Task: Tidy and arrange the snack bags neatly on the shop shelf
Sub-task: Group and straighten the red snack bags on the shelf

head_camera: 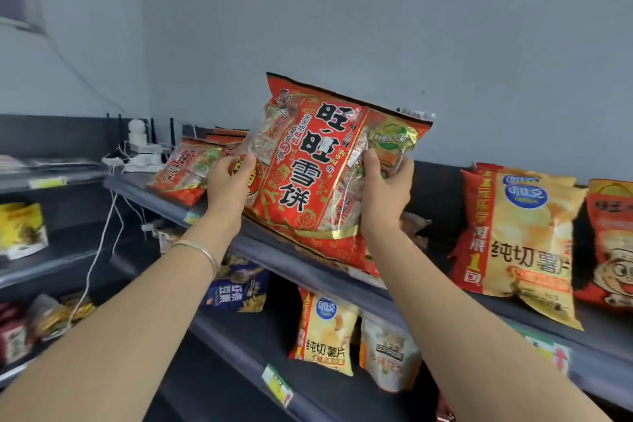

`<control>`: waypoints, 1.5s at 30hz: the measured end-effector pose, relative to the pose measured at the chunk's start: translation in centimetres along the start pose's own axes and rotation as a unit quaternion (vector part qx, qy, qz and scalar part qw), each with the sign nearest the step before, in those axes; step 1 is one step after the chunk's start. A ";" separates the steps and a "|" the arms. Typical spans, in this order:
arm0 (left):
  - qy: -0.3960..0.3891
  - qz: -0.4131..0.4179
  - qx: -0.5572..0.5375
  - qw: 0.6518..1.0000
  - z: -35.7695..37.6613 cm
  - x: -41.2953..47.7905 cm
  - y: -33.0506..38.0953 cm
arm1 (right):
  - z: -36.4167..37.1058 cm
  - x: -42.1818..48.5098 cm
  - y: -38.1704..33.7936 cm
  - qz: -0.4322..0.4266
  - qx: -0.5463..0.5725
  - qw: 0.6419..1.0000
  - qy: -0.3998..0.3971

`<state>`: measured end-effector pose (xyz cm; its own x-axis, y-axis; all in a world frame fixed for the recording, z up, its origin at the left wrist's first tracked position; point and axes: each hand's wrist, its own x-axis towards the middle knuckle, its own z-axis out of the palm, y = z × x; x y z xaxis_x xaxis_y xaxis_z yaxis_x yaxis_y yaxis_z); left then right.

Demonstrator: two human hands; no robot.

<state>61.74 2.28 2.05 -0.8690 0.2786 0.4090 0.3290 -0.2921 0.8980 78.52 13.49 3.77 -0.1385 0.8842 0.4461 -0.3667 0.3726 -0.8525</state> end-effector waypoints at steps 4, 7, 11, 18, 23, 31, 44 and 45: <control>0.025 -0.029 0.028 0.999 -5.1 3.3 -4.0 | 6.4 -0.7 4.1 0.012 -0.026 0.999 -0.038; 0.029 -0.056 0.048 0.997 -7.8 6.0 -6.4 | 10.9 -0.5 6.9 0.022 -0.039 0.998 -0.053; 0.060 -0.060 0.103 0.991 -10.1 10.4 -8.7 | 16.9 0.7 10.4 0.016 -0.028 0.997 -0.073; 0.111 -0.047 0.160 0.980 -12.4 19.7 -11.1 | 27.1 4.0 13.9 0.009 -0.020 0.993 -0.119; 0.149 -0.057 0.134 0.978 -14.6 24.7 -14.7 | 32.8 5.3 16.6 -0.015 -0.027 0.987 -0.156; 0.164 -0.015 0.200 0.966 -15.8 33.3 -17.0 | 41.1 8.2 20.2 -0.056 -0.039 0.979 -0.194; -0.125 0.068 0.268 0.953 -14.4 40.7 -20.3 | 46.1 14.4 23.8 -0.091 -0.441 0.893 -0.012; -0.148 0.079 0.271 0.948 -14.0 40.6 -20.5 | 46.0 14.2 24.3 -0.076 -0.443 0.893 -0.023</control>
<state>14.50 6.80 -2.03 -0.6767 0.5391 0.5015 0.6585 0.1385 0.7397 25.32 22.14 1.93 -0.1941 0.7990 0.5691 0.4852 0.5824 -0.6522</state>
